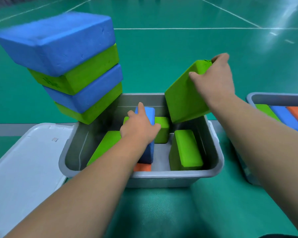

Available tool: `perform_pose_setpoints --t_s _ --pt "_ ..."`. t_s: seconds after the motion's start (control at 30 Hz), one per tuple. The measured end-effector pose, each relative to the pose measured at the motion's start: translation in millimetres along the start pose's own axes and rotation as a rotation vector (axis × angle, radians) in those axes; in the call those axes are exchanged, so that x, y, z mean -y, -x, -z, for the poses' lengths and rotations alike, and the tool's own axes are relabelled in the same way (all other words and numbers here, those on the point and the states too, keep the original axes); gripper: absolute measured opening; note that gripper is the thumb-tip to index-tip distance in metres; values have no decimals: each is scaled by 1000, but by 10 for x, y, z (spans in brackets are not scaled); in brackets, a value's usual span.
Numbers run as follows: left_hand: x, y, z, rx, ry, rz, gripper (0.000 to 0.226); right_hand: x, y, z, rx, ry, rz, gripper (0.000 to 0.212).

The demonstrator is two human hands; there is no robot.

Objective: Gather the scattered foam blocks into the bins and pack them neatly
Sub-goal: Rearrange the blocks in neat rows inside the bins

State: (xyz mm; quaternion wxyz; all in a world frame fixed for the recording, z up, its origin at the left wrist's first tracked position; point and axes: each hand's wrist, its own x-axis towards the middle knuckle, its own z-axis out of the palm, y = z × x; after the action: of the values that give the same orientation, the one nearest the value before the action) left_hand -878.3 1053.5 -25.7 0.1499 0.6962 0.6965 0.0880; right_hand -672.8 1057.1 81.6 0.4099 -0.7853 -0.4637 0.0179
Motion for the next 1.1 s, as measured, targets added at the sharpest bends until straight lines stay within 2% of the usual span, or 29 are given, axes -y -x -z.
perform_pose_setpoints --t_s 0.13,0.27,0.37,0.5,0.6,0.7,0.77,0.9,1.0,1.1 --pt "-69 11 -38 12 1 -17 100 64 87 -1 86 175 59 71" --pt "-46 0 -45 21 20 -21 101 162 209 -41 303 386 94 96" --pt "-8 -21 -40 20 27 -2 100 193 280 -38 440 428 57 98" --pt "-4 -37 -36 26 22 18 101 152 265 -8 358 310 33 110" --pt "-22 -17 -44 31 17 7 101 94 195 8 265 264 -9 98" --pt "-14 -7 -48 31 11 1 101 79 164 2 230 304 28 84" --pt "-7 -14 -46 32 14 6 101 52 174 -53 272 363 46 77" --pt "7 -28 -41 37 25 16 100 -90 253 -231 487 538 -33 71" --pt "13 -30 -33 38 25 22 99 -199 272 -284 484 485 -64 66" --pt "16 -45 -42 39 30 19 100 -190 267 -265 455 472 -22 72"
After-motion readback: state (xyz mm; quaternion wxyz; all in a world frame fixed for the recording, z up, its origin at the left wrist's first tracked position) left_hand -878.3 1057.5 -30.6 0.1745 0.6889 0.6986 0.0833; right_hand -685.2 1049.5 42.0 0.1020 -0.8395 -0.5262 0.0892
